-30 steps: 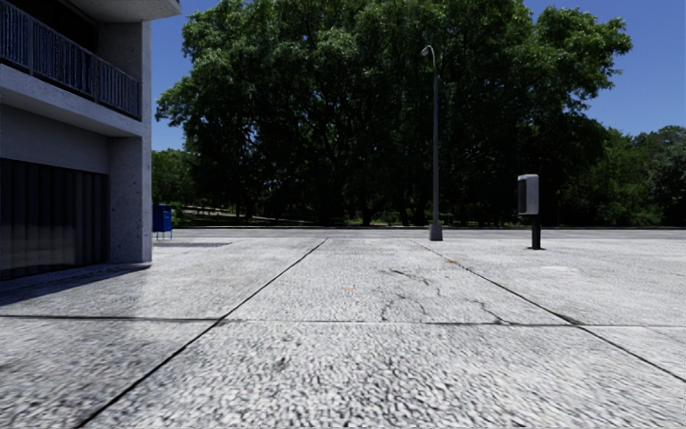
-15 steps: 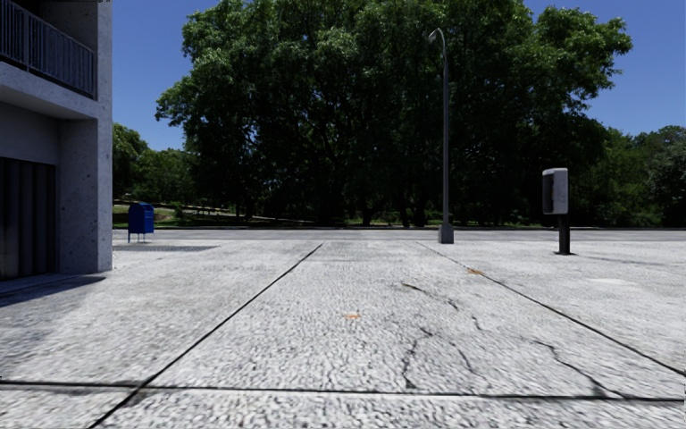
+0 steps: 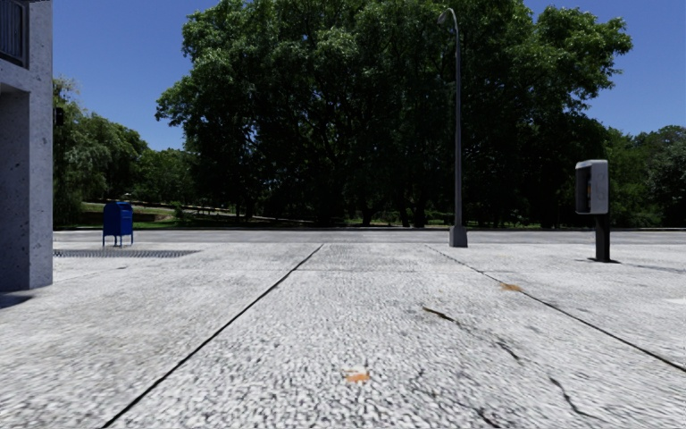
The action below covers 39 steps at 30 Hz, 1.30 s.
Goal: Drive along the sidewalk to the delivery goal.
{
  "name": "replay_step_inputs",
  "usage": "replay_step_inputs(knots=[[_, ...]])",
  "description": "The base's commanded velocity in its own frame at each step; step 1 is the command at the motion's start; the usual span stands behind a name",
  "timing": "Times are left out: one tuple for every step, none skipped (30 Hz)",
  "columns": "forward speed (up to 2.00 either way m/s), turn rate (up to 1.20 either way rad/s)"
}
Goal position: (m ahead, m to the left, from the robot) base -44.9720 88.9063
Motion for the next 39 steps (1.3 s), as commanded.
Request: replay_step_inputs(knots=[[2.00, 0.00], [2.00, 0.00], [2.00, 0.00], [2.00, 0.00], [2.00, 0.00], [2.00, 0.00], [2.00, 0.00], [2.00, 0.00], [2.00, 0.14], [2.00, 0.14], [2.00, 0.29], [2.00, 0.42], [2.00, 0.50], [2.00, 0.50], [2.00, 0.60], [2.00, 0.66], [2.00, 0.68], [2.00, 0.68], [2.00, 0.68], [2.00, 0.69], [2.00, 0.69], [2.00, 0.69], [2.00, 0.69], [2.00, 0.69], [2.00, 0.69], [2.00, 0.67], [2.00, 0.66], [2.00, 0.66], [2.00, 0.66], [2.00, 0.66], [2.00, 0.66], [2.00, 0.66], [2.00, 0.66], [2.00, 0.66], [2.00, 0.66], [2.00, 0.66], [2.00, 0.64], [2.00, 0.56], [2.00, 0.56]])
